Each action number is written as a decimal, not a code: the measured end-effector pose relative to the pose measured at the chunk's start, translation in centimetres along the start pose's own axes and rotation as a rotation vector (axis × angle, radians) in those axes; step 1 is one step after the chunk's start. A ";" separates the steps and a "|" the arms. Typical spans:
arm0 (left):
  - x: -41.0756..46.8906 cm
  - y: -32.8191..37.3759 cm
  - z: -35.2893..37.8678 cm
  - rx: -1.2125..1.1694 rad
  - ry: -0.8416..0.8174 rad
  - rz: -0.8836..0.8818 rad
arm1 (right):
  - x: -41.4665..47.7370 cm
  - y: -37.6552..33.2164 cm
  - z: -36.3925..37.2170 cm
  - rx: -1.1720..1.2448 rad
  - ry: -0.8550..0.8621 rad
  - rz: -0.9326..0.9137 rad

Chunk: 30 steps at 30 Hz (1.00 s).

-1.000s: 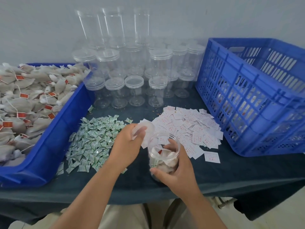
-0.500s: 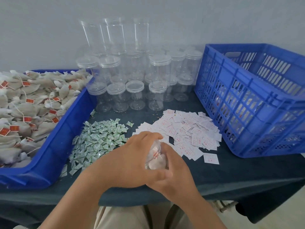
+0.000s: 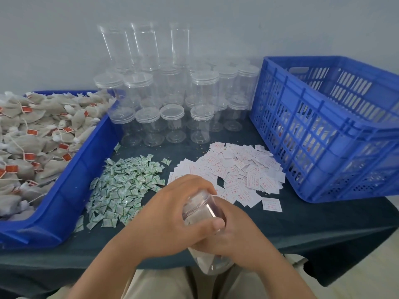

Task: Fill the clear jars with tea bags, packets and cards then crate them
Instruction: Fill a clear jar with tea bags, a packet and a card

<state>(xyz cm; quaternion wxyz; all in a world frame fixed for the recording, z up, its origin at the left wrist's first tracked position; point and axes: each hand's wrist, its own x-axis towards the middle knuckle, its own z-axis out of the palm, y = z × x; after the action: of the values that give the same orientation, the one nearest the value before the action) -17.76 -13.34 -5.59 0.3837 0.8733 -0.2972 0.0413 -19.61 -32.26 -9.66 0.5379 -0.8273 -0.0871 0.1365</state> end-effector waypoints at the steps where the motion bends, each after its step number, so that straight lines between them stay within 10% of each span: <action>1: -0.2 -0.3 0.3 -0.051 0.006 0.018 | 0.1 0.0 -0.4 0.049 -0.049 0.002; 9: -0.8 -1.9 0.5 -0.325 -0.078 -0.016 | 0.5 1.2 -0.7 0.181 -0.248 -0.044; 16: -0.8 -1.9 2.1 0.040 0.047 -0.355 | -0.5 0.9 3.9 -0.242 0.234 -0.029; 25: -1.8 -1.8 0.3 -0.390 0.060 0.063 | 0.2 0.3 1.0 0.258 -0.216 -0.027; 30: -1.9 -1.8 -0.5 -0.364 0.032 -0.093 | -0.1 0.0 2.2 0.096 -0.003 -0.078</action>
<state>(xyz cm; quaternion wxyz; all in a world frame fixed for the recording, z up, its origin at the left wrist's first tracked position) -18.29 -11.12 -6.97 0.5413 0.8017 -0.2530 -0.0172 -20.39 -30.39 -10.52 0.5815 -0.7965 -0.1134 0.1208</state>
